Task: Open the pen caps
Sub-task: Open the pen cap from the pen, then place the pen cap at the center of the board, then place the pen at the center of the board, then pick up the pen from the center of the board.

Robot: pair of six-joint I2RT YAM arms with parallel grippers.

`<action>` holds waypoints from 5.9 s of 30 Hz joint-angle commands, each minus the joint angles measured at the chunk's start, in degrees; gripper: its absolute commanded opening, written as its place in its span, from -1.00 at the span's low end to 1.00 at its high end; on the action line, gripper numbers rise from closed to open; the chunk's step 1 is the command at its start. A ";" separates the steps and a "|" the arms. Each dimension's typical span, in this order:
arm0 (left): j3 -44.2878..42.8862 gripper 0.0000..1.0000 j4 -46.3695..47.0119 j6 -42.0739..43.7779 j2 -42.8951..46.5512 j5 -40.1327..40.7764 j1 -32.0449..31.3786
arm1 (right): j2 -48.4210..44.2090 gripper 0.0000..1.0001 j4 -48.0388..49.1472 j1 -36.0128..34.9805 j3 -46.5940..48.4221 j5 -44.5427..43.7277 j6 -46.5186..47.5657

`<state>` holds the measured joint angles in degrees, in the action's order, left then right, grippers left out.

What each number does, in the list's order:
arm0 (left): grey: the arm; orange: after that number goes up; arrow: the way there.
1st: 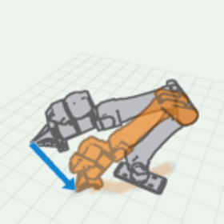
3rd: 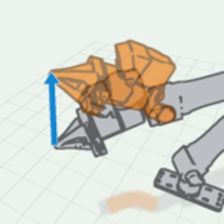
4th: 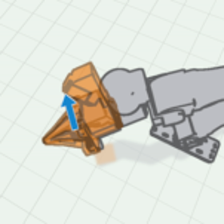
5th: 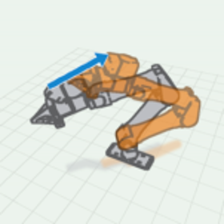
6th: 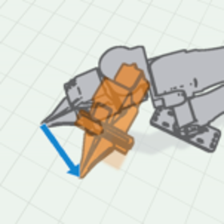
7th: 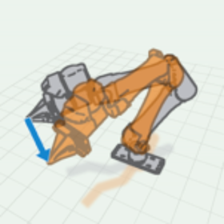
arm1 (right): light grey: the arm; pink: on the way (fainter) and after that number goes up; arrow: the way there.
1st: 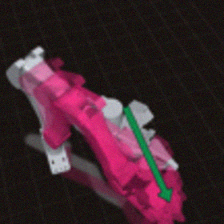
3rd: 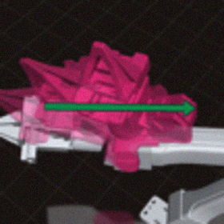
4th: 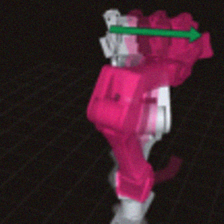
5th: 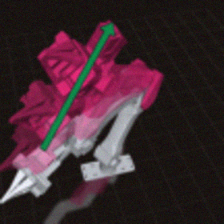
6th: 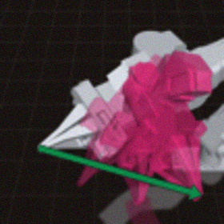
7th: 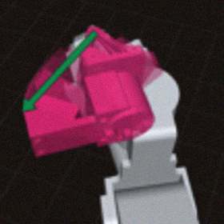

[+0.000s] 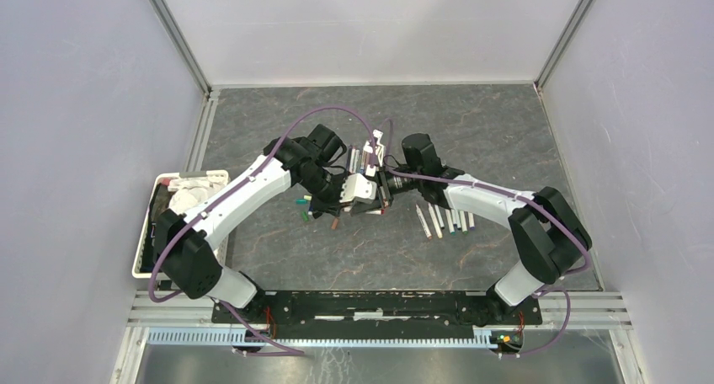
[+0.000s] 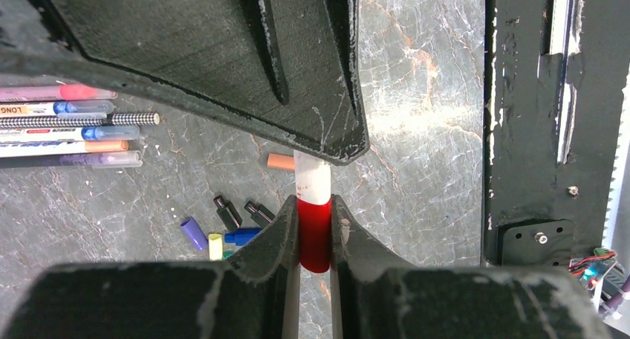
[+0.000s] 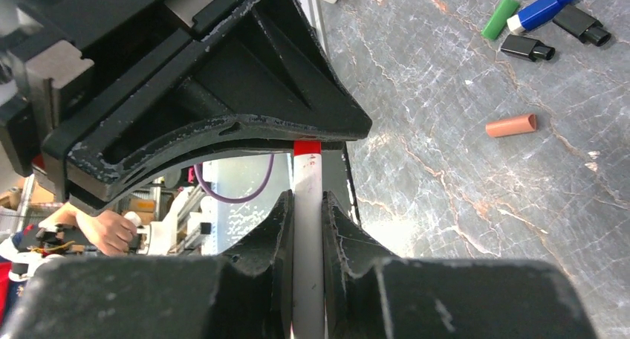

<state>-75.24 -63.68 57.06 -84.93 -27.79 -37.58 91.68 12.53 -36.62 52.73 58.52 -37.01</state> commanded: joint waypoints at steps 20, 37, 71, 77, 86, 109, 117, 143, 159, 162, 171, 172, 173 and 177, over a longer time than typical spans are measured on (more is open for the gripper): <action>0.70 -0.95 0.82 12.13 -2.21 10.81 15.91 | -8.85 -1.00 -25.24 8.88 -1.99 -10.19 24.75; 8.49 -0.90 25.91 -13.59 -13.21 3.93 15.09 | -27.12 -1.00 -23.96 10.79 -15.54 -63.01 16.69; -16.63 1.00 13.16 -25.27 -6.74 9.98 19.09 | -14.99 -0.60 -14.60 10.78 -20.45 -72.63 16.87; -12.36 1.00 25.36 -33.14 2.67 20.62 23.20 | -15.78 -0.47 -14.65 10.76 -21.05 -72.51 16.55; -11.94 1.00 21.00 -32.04 3.62 15.22 23.96 | -18.92 -0.34 -17.15 10.79 -19.80 -73.09 16.32; -4.05 1.00 18.36 -37.52 5.53 7.82 26.73 | 15.74 -0.03 -26.68 -2.42 25.18 -72.77 13.99; -0.77 1.00 17.73 -37.71 6.75 3.98 27.74 | 26.26 -0.04 -27.91 -3.26 34.56 -72.17 13.12; -0.76 1.00 16.60 -36.03 6.95 3.32 27.74 | 33.79 -0.30 -31.13 -1.87 39.22 -76.78 12.33; -2.40 1.00 15.31 -36.53 6.00 1.05 27.75 | 25.88 -0.88 -26.32 1.30 27.64 -73.53 8.81; -2.39 1.00 15.26 -36.84 6.11 0.35 27.74 | 20.52 -1.00 -20.69 2.43 21.47 -69.74 6.36; -2.31 1.00 14.42 -37.41 6.26 -3.82 27.74 | 2.50 -1.00 -10.07 1.75 8.84 -65.93 1.55; -2.26 1.00 14.38 -37.36 6.33 -4.65 27.74 | -0.03 -1.00 -8.55 1.42 7.18 -65.99 0.73; -2.15 1.00 14.41 -37.37 6.35 -5.59 27.74 | -2.56 -1.00 -6.43 0.79 4.90 -66.20 0.04; -1.20 1.00 14.40 -38.05 6.61 -11.18 27.22 | -11.38 -1.00 2.65 -2.82 -3.32 -69.12 -3.36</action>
<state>-75.79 -48.95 21.28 -79.75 -31.81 -10.09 87.11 3.42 -36.60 54.87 -8.58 -35.64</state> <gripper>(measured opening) 0.996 0.030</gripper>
